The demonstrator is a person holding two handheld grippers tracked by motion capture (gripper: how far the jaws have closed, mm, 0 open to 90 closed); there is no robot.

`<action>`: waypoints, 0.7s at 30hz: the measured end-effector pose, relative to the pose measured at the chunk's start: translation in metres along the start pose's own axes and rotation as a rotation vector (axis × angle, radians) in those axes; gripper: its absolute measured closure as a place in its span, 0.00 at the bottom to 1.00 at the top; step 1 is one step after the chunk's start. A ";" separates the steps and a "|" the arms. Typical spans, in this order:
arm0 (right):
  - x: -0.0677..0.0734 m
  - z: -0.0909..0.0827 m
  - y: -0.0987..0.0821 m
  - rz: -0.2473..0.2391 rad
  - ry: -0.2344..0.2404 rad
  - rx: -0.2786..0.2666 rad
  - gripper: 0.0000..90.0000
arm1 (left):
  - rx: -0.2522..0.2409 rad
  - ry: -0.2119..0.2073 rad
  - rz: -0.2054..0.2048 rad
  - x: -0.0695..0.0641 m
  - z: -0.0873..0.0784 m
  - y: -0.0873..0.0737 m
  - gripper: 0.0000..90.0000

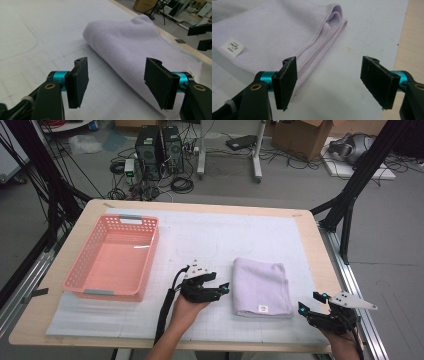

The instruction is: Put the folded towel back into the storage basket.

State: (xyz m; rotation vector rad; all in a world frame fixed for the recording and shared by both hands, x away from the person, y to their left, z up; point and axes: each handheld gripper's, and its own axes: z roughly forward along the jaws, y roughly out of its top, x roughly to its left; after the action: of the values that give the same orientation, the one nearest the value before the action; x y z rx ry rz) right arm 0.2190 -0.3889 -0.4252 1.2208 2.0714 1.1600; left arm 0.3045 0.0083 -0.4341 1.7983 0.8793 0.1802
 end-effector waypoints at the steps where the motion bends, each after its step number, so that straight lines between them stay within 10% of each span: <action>1: 0.001 0.001 0.000 0.004 0.004 0.001 0.32 | 0.007 -0.003 -0.002 -0.001 0.004 0.000 0.40; 21: 0.002 0.004 0.001 -0.004 0.017 0.007 0.32 | 0.156 -0.046 -0.117 -0.012 0.058 0.000 0.44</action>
State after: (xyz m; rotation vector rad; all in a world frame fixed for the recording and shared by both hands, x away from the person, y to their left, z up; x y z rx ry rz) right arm 0.2211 -0.3856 -0.4264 1.2132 2.0914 1.1657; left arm 0.3258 -0.0430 -0.4545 1.8802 0.9852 -0.0054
